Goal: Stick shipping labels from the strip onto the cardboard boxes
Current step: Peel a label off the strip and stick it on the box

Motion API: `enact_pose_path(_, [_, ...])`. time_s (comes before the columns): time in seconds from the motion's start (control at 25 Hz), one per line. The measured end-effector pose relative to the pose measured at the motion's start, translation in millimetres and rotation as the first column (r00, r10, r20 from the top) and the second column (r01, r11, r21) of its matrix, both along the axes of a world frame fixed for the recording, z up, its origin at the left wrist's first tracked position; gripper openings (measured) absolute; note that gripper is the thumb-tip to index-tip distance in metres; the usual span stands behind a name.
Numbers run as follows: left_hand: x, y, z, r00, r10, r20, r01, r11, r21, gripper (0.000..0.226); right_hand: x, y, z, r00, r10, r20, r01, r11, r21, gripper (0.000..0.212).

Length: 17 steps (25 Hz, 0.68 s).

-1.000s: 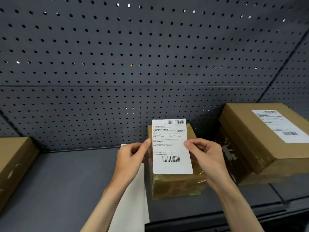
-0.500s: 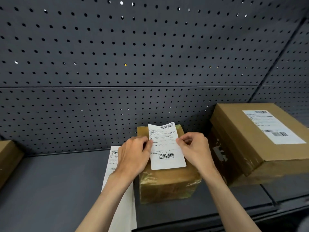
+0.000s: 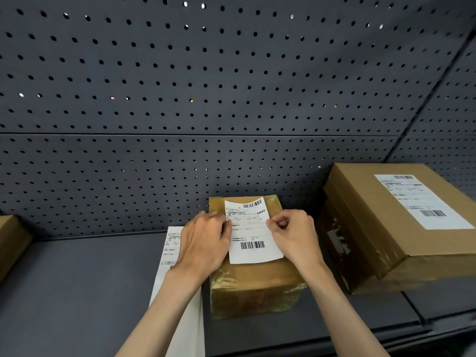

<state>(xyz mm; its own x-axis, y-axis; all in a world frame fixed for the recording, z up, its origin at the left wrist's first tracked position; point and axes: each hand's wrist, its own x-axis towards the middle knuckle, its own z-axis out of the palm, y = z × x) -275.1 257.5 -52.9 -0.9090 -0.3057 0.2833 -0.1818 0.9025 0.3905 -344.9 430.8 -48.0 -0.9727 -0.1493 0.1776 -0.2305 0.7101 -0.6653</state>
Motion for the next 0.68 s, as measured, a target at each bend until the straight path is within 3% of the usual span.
enact_pose_path(0.52, [-2.2, 5.3, 7.7, 0.999, 0.002, 0.053, 0.005, 0.993, -0.118, 0.029, 2.8, -3.5, -0.8, 0.996, -0.004, -0.088, 0.013, 0.995, 0.097, 0.016])
enact_pose_path(0.68, [-4.0, 0.1, 7.2, 0.998, 0.007, 0.062, 0.001, 0.991, -0.131, 0.043, 4.5, 2.4, 1.9, 0.99, -0.021, -0.14, 0.047, 0.981, 0.19, 0.028])
